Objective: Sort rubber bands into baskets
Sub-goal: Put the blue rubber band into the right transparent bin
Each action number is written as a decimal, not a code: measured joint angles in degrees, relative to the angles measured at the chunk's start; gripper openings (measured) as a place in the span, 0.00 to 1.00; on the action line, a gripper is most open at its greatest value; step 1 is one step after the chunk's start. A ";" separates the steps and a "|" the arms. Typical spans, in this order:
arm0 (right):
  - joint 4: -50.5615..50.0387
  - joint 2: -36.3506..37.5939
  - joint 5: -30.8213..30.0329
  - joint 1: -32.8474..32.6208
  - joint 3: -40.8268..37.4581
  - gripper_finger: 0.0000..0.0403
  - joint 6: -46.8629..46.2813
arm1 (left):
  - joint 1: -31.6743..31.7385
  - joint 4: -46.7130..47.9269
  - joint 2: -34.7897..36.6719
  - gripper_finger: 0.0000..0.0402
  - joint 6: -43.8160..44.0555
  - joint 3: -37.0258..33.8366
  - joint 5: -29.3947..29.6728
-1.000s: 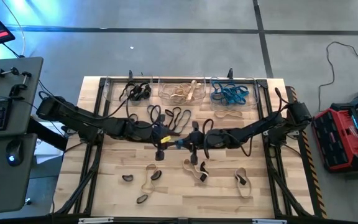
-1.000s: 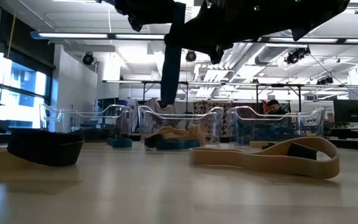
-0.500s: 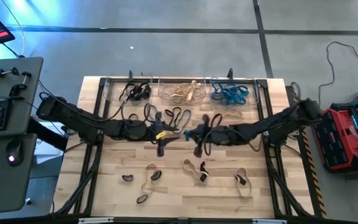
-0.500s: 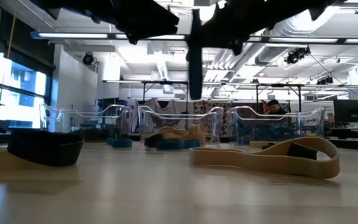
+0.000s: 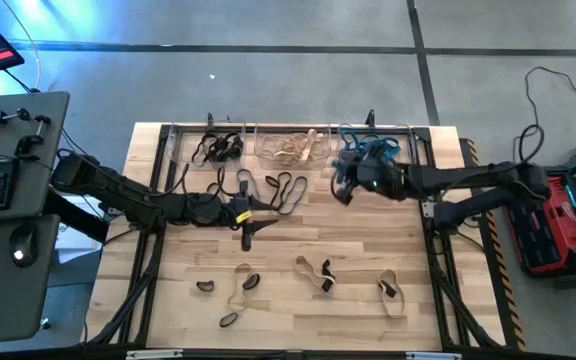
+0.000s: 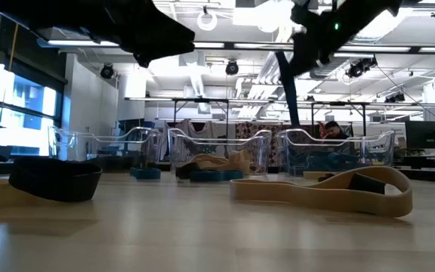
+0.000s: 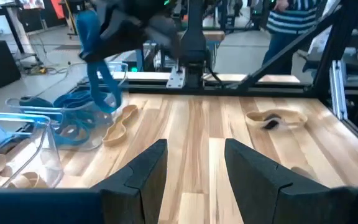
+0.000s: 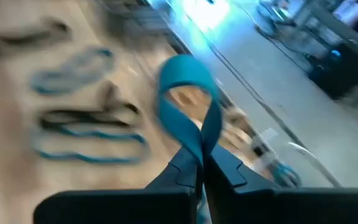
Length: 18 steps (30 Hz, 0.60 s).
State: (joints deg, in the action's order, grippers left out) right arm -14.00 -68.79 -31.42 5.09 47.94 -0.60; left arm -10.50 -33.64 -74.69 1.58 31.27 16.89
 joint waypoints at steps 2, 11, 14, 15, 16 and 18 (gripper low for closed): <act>-3.22 -0.10 0.44 4.04 0.00 0.00 2.11 | 0.04 -0.88 0.31 0.38 0.94 -0.97 0.00; -11.15 -0.98 0.60 19.58 0.00 0.00 8.83 | 0.04 -0.98 0.52 0.38 1.32 -1.73 -1.97; -11.11 -0.98 0.44 23.60 0.00 0.00 9.75 | 0.04 -0.94 0.52 0.38 1.32 -1.73 -2.05; -11.17 -1.07 0.46 24.84 -0.02 0.00 9.93 | 0.04 -0.94 0.52 0.38 1.32 -1.73 -2.20; -11.34 -1.37 0.46 25.98 0.00 0.00 9.95 | 0.04 -0.90 0.52 0.38 1.32 -1.73 -2.50; -12.15 -2.26 0.44 28.21 0.00 0.00 10.10 | 0.02 -0.62 0.52 0.38 1.34 -1.73 -3.04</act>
State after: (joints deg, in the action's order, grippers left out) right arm -26.14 -71.06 -30.98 33.30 47.94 9.50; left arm -10.48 -34.26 -74.17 2.92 29.54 13.85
